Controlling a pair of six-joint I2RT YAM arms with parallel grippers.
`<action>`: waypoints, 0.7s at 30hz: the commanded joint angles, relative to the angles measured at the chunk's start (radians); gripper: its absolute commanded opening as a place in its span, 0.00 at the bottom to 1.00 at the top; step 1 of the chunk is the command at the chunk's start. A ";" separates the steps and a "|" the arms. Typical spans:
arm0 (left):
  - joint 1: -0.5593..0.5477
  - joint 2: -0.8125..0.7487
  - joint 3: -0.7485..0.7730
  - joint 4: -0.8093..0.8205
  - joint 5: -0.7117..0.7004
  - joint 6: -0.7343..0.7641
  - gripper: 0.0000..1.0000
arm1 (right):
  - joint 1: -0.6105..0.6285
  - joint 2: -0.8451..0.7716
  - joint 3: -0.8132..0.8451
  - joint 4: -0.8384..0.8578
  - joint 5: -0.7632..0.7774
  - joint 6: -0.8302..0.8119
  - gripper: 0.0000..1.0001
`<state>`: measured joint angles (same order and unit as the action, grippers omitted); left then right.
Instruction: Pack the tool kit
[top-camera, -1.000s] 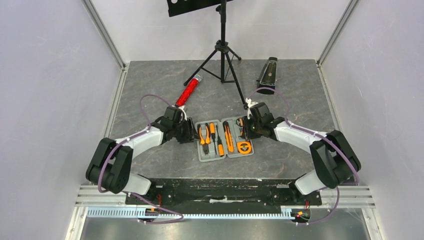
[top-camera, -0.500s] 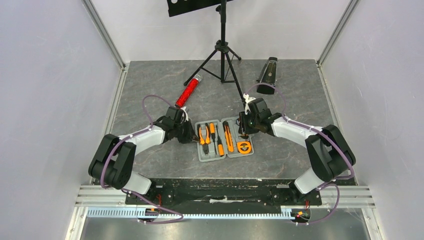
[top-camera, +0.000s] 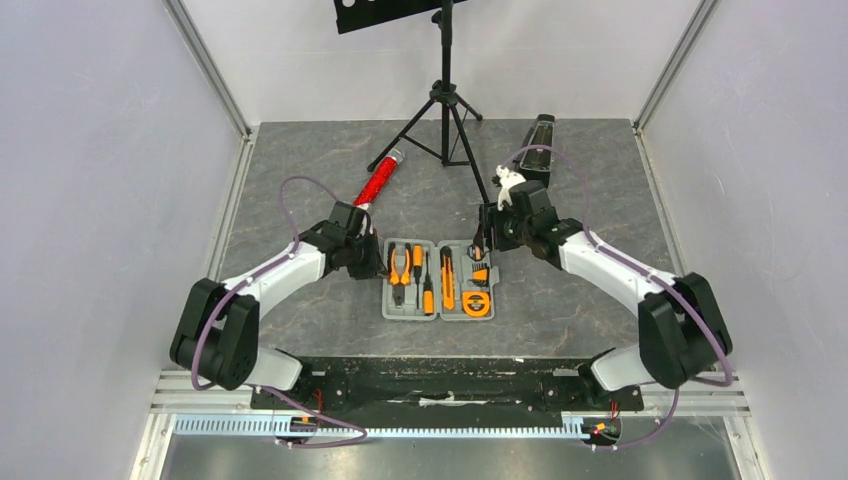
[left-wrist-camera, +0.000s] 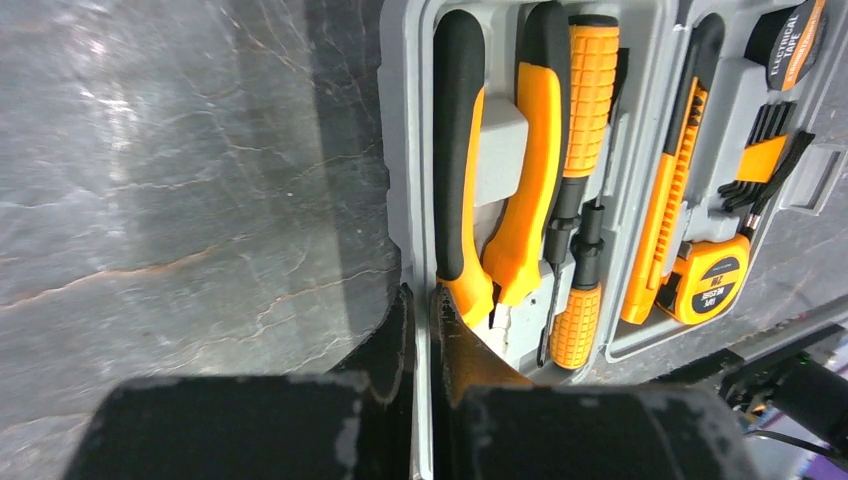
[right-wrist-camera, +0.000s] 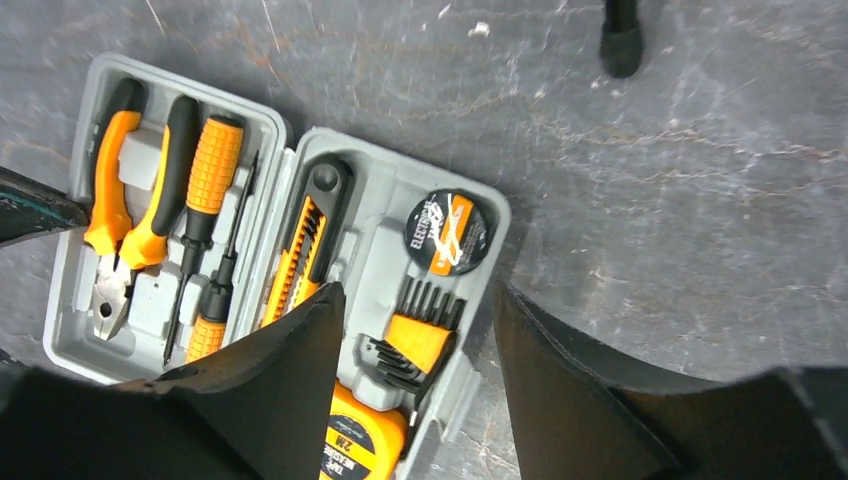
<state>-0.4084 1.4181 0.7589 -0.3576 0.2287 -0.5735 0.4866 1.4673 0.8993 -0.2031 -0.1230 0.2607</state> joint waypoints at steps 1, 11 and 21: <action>-0.002 -0.076 0.137 -0.125 -0.084 0.116 0.02 | -0.054 -0.095 -0.060 0.040 -0.034 0.033 0.59; -0.031 -0.036 0.403 -0.378 -0.201 0.264 0.03 | -0.086 -0.091 -0.417 0.537 -0.398 0.339 0.60; -0.201 0.039 0.558 -0.454 -0.306 0.257 0.03 | -0.086 0.064 -0.518 1.008 -0.570 0.604 0.53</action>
<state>-0.5587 1.4216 1.2671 -0.7712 -0.0269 -0.3386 0.3985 1.4899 0.4179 0.4927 -0.5880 0.7071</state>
